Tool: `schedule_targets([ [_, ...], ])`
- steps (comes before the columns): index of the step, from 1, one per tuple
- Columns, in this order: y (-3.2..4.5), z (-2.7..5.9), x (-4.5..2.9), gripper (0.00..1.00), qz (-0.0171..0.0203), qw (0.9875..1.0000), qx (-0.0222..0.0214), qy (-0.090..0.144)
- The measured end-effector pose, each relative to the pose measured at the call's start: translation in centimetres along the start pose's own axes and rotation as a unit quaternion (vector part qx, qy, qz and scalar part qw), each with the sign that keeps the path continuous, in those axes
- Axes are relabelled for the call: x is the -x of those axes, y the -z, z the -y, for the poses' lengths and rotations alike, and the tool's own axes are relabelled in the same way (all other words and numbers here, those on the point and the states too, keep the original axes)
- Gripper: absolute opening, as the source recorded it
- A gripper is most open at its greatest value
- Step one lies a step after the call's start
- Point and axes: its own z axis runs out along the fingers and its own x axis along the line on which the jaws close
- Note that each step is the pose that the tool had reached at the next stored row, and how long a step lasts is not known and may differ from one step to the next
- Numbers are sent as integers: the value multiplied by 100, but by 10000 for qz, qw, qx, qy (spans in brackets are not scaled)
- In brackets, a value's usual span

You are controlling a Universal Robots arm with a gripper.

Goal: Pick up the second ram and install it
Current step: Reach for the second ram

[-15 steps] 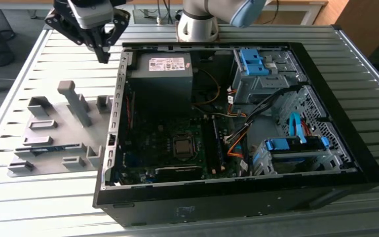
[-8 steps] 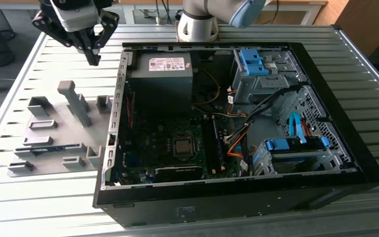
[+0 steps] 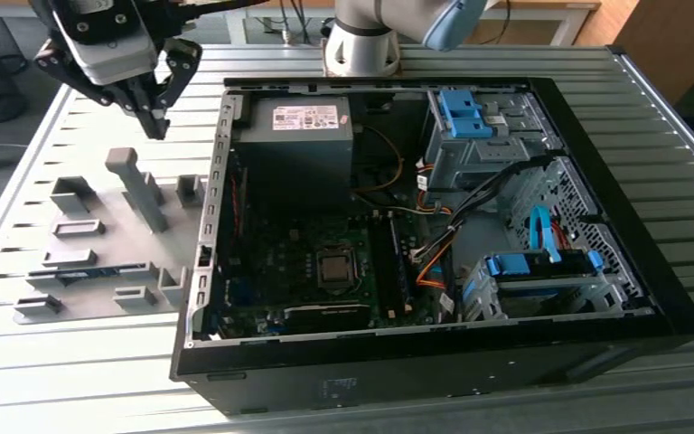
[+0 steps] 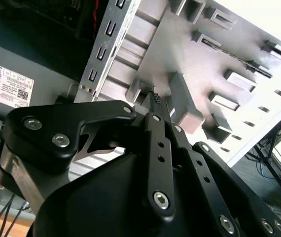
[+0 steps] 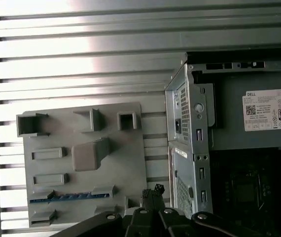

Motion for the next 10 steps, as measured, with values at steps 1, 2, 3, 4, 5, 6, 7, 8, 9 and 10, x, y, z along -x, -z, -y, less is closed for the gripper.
schedule_targets([
  [1,1,30,-13,11,-1,10000,-1,0],
  [2,0,58,-30,11,0,10000,0,0],
  [3,0,80,-53,11,0,10000,0,-1],
  [4,1,94,-87,11,0,10000,0,-1],
  [5,2,103,-128,11,0,10000,-1,0],
  [6,2,112,-172,11,0,10000,-1,0],
  [7,2,121,-216,11,0,10000,0,0],
  [8,2,132,-264,11,0,10000,0,0],
  [9,3,147,-306,11,0,10000,0,-1],
  [10,2,165,-342,11,0,10000,0,0],
])
